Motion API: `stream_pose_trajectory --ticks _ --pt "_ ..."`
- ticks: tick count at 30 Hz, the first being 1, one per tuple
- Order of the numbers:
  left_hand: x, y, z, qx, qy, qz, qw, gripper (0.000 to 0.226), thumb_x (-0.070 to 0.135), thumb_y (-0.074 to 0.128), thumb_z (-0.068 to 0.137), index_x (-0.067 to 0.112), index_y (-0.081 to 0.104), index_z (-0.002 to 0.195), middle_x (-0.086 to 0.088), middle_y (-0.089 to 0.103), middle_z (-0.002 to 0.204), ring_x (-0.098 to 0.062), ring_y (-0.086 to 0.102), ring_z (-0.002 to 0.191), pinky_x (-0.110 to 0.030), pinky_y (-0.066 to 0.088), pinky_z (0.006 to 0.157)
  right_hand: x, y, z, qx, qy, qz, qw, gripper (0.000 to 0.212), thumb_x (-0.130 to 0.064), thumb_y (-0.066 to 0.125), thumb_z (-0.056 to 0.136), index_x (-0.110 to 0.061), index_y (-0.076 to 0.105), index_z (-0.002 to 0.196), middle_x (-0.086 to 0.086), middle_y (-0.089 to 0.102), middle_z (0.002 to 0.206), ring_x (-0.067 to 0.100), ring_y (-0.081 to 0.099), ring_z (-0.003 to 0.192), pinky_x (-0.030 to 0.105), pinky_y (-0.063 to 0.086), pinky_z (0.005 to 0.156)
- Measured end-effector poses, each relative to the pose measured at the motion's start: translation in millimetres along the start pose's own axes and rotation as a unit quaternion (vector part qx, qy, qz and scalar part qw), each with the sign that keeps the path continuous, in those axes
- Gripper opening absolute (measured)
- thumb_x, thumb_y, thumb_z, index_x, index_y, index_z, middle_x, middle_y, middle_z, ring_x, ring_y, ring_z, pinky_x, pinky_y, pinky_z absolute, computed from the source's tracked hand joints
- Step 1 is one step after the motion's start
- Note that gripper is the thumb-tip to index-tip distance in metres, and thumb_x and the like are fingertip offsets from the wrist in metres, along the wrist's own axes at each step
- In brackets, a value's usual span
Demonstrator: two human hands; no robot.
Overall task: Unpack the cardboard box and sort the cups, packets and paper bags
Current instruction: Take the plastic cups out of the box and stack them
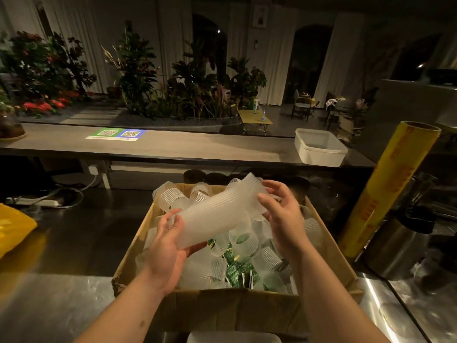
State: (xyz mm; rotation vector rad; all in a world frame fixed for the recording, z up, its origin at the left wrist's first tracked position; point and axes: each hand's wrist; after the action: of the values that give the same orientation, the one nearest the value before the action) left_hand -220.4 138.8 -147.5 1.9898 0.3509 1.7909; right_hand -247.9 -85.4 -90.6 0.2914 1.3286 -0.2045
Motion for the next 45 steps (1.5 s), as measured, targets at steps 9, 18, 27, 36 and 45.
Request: stream_pose_trajectory --ticks 9,18,27,36,45 --pt "2 -23 6 0.022 -0.007 0.026 0.999 0.03 0.029 0.047 0.106 0.028 0.05 0.136 -0.012 0.047 0.137 -0.037 0.055 0.121 -0.046 0.059 0.084 23 32 -12 -0.052 0.014 -0.045 0.998 0.046 -0.026 0.045 0.108 -0.028 0.043 0.154 -0.004 0.043 0.157 0.016 0.04 0.144 0.042 0.036 0.121" --pt "11 -39 6 0.044 0.031 0.057 0.997 0.045 0.048 0.057 0.088 0.033 0.049 0.129 -0.01 0.046 0.134 -0.035 0.054 0.122 -0.039 0.058 0.079 39 69 -27 -0.145 0.003 -0.067 0.987 0.061 -0.058 0.035 0.096 -0.041 0.029 0.155 -0.027 0.031 0.155 -0.005 0.034 0.14 0.022 0.031 0.115" --pt "-3 -44 4 0.051 0.076 0.055 0.994 0.038 0.047 0.063 0.093 0.038 0.047 0.126 -0.008 0.049 0.132 -0.034 0.057 0.12 -0.037 0.061 0.077 93 84 -45 -0.148 0.083 -0.42 0.892 0.083 -0.061 0.079 0.077 -0.024 0.044 0.142 -0.004 0.05 0.136 0.017 0.05 0.123 0.032 0.046 0.101" --pt "-9 -52 6 0.066 0.095 0.055 0.992 0.046 0.049 0.066 0.086 0.04 0.047 0.127 -0.007 0.048 0.132 -0.035 0.056 0.12 -0.034 0.063 0.071 84 29 -37 -0.09 0.086 -0.123 0.985 0.077 -0.016 0.089 0.073 -0.029 0.042 0.132 -0.002 0.053 0.127 0.016 0.059 0.117 0.029 0.058 0.086" --pt "-11 -47 4 0.03 0.082 0.081 0.993 0.054 0.042 0.064 0.08 0.034 0.047 0.131 -0.006 0.048 0.13 -0.034 0.056 0.115 -0.032 0.063 0.067 51 -1 -13 -0.033 0.037 0.065 0.997 0.074 -0.043 0.093 0.058 -0.043 0.065 0.126 0.001 0.054 0.146 0.029 0.052 0.135 0.055 0.045 0.111"
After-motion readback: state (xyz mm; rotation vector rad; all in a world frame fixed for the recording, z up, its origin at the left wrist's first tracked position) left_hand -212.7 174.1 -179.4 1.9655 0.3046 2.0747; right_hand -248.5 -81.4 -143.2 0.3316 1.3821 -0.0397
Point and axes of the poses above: each hand's wrist, its own z-axis towards the middle knuckle, its own y-axis out of the palm, x = y × z
